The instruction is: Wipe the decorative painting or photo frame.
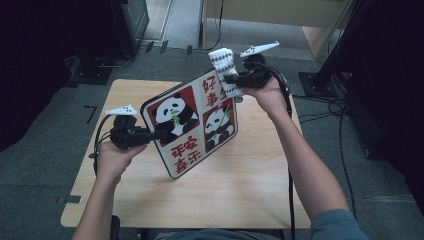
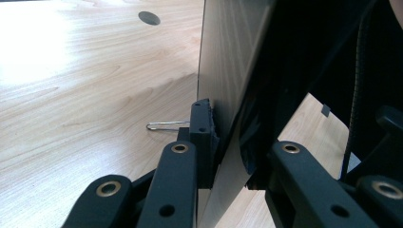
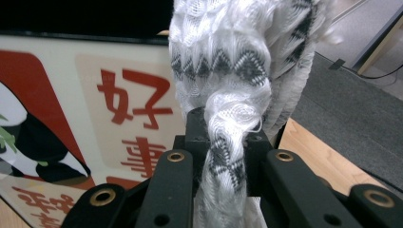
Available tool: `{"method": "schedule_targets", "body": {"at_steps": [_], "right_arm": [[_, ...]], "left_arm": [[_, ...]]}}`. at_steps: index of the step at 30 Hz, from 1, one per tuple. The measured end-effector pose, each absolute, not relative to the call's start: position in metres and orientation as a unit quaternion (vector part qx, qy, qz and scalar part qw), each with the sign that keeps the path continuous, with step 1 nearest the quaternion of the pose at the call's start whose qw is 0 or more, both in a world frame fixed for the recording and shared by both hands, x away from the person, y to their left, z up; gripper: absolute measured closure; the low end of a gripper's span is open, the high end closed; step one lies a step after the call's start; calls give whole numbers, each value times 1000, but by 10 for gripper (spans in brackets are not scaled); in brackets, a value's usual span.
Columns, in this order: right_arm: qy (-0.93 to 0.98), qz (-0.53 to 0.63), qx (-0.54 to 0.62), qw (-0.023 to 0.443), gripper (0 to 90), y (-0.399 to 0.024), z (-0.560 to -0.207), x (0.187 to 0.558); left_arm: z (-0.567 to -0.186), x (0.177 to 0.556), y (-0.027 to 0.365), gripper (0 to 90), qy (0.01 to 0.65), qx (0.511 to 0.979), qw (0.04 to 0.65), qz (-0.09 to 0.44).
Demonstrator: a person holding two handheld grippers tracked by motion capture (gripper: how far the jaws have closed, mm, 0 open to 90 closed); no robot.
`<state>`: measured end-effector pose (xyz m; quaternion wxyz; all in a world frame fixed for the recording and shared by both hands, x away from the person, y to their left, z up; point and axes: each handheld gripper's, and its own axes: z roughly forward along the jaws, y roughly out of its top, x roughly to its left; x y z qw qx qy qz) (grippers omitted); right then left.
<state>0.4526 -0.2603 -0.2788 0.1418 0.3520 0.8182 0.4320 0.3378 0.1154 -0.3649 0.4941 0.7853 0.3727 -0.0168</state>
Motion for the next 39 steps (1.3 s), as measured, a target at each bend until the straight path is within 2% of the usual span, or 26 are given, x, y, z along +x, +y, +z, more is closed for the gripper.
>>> {"method": "schedule_targets", "body": {"at_steps": [39], "right_arm": [[833, 396, 373, 97, 794, -277, -349, 443]], "left_arm": [[-365, 338, 116, 786, 370, 787, 493, -23]]}}
